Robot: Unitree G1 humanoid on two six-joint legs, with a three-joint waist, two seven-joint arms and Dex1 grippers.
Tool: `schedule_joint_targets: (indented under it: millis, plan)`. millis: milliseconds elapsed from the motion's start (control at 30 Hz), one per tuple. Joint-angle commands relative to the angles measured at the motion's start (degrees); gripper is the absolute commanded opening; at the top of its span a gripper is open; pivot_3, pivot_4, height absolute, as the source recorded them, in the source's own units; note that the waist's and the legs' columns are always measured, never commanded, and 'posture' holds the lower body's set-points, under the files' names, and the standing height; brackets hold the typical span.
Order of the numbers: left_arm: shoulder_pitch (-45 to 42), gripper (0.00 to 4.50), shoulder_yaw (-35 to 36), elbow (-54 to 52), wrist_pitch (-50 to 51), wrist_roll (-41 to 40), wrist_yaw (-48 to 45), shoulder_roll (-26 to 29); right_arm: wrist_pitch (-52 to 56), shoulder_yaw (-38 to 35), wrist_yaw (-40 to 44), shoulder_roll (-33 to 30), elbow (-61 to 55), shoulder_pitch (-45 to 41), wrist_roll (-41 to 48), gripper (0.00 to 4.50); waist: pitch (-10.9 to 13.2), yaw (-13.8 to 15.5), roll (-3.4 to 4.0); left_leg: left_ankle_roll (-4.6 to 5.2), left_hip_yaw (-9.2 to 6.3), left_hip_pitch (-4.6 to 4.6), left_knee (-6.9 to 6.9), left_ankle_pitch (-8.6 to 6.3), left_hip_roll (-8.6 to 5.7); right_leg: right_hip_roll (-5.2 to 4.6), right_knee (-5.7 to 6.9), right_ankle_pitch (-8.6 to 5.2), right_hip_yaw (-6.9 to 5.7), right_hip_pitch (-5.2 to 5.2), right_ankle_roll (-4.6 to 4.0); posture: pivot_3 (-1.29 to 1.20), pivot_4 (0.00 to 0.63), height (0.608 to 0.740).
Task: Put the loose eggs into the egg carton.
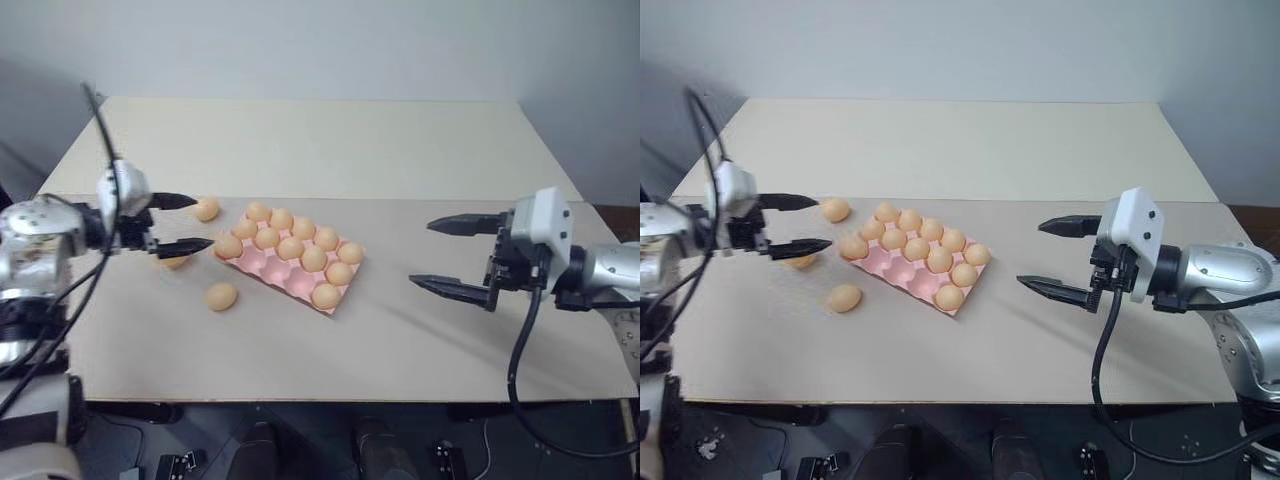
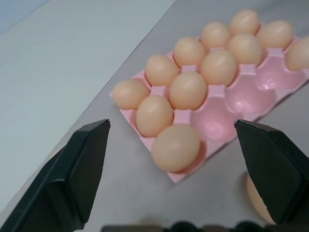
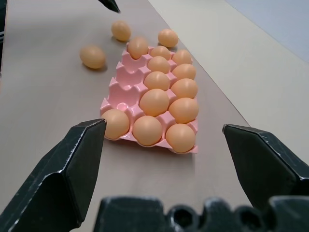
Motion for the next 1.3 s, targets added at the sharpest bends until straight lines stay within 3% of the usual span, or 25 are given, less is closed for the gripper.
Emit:
schedule_joint_targets:
  millis: [33, 200, 367, 567, 733, 833, 1000, 1300]
  plan:
    - [9.8, 4.47, 10.1, -10.9, 3.6, -5.1, 0.3, 4.3, -2.3, 1.5, 1.7, 0.6, 1.5, -2.7, -0.7, 4.50, 0.0, -0.4, 0.01, 0.00, 0.00, 0.00, 0.00, 0.00, 0.01, 0.01, -0.02, 0.00, 0.00, -0.01, 0.00, 0.00, 0.150, 0.740]
    - [25.9, 4.47, 23.6, -21.6, 8.2, -9.4, 1.7, 5.1, -3.5, 2.2, 4.1, 1.1, 3.3, -3.4, -1.1, 4.50, 0.0, -0.1, 0.04, 0.00, 0.03, 0.01, -0.02, 0.00, 0.03, -0.01, -0.02, 0.00, 0.00, 0.00, 0.00, 0.00, 0.150, 0.740]
    - [44.7, 4.47, 40.6, -33.9, 13.7, -13.5, 2.3, 0.0, -4.4, 1.9, 5.4, 1.1, 3.7, -2.3, -1.6, 4.50, 0.0, 0.0, 0.02, 0.00, 0.09, 0.00, -0.04, -0.01, 0.05, -0.04, -0.11, 0.00, 0.02, 0.00, 0.00, 0.00, 0.150, 0.740]
    - [52.1, 4.47, 43.9, -39.8, 14.3, -15.6, 6.4, -4.7, -4.0, 1.4, 5.7, 0.9, 3.7, -2.2, -1.5, 4.50, 0.0, 1.2, 0.02, -0.01, 0.10, 0.16, -0.04, -0.01, 0.04, -0.03, -0.09, 0.00, 0.03, 0.13, -0.01, 0.00, 0.150, 0.740]
    - [49.4, 4.47, 40.8, -37.9, 13.9, -15.6, 8.4, -3.0, -3.5, 0.8, 5.6, 0.5, 3.1, -2.1, -1.1, 4.50, 0.0, 1.3, -0.02, -0.02, 0.09, 0.17, -0.04, -0.02, 0.02, -0.05, -0.14, 0.00, 0.02, 0.19, -0.01, 0.00, 0.150, 0.740]
    - [43.5, 4.47, 35.8, -32.6, 12.5, -13.3, 9.9, 0.1, -3.3, 0.4, 5.3, 0.4, 2.6, -1.6, -1.0, 4.50, 0.0, 1.3, -0.02, -0.01, 0.09, 0.19, -0.05, -0.02, 0.02, -0.04, -0.12, 0.00, 0.01, 0.18, -0.01, 0.00, 0.150, 0.740]
    - [28.2, 4.47, 22.2, -17.6, 10.4, -8.1, 11.5, 4.6, -3.1, 0.1, 4.2, 0.7, 1.3, -0.9, -1.0, 4.50, 0.0, 1.1, -0.01, -0.02, 0.09, 0.17, -0.04, -0.02, 0.00, -0.03, -0.13, 0.00, 0.02, 0.17, -0.01, 0.00, 0.150, 0.740]
    - [3.0, 4.47, 4.3, 9.8, -0.1, 1.7, 10.5, 1.4, -2.0, -1.4, 1.7, 0.7, -1.4, 0.7, -0.3, 4.50, 0.0, 0.9, -0.01, -0.01, 0.09, 0.02, -0.04, -0.01, -0.01, 0.00, -0.06, 0.01, 0.02, -0.02, -0.02, 0.00, 0.150, 0.740]
